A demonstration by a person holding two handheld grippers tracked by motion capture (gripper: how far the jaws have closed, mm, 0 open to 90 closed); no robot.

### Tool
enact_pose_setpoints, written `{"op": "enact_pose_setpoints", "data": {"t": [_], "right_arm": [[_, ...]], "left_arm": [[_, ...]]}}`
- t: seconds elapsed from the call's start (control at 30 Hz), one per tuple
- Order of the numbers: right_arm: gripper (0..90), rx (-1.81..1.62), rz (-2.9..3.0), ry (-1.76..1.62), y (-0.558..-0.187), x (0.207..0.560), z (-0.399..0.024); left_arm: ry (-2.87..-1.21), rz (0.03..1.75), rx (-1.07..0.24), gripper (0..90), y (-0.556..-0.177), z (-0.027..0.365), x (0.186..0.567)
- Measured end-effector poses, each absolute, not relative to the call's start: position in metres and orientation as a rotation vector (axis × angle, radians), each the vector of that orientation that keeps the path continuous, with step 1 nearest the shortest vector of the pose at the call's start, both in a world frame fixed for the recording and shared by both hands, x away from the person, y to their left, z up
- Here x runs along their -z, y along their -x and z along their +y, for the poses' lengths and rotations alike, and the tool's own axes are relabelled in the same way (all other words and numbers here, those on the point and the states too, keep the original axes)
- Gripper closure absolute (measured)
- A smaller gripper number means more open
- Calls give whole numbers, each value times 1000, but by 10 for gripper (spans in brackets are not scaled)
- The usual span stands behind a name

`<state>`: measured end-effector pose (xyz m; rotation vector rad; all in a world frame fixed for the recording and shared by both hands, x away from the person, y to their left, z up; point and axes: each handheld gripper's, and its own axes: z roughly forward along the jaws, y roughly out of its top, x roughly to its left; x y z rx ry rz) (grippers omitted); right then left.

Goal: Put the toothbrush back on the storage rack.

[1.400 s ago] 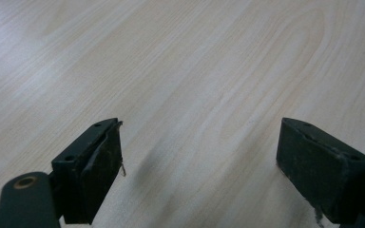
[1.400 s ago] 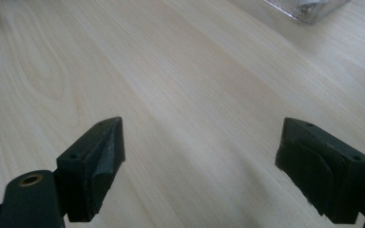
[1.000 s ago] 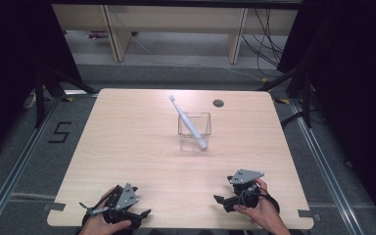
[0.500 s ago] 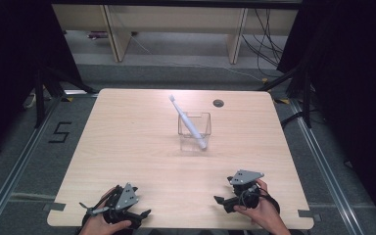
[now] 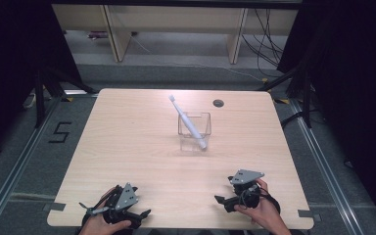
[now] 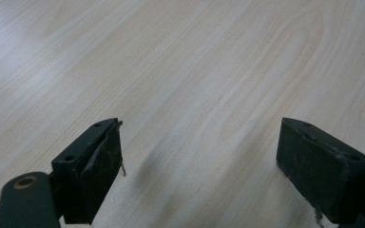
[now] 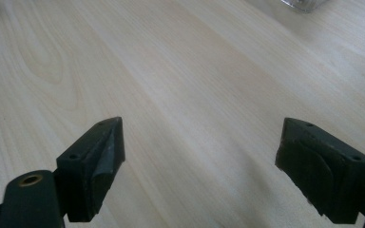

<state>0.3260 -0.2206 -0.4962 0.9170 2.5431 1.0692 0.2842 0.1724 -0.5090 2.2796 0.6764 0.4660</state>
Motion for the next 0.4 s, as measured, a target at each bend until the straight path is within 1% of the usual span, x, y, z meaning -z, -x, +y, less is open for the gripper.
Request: {"op": "enact_pose_setpoints", "data": {"t": [0.4], "right_arm": [[169, -1072, 2546, -930, -326, 496, -222]], "left_arm": [[-2275, 677, -464, 150, -284, 172, 509]]}}
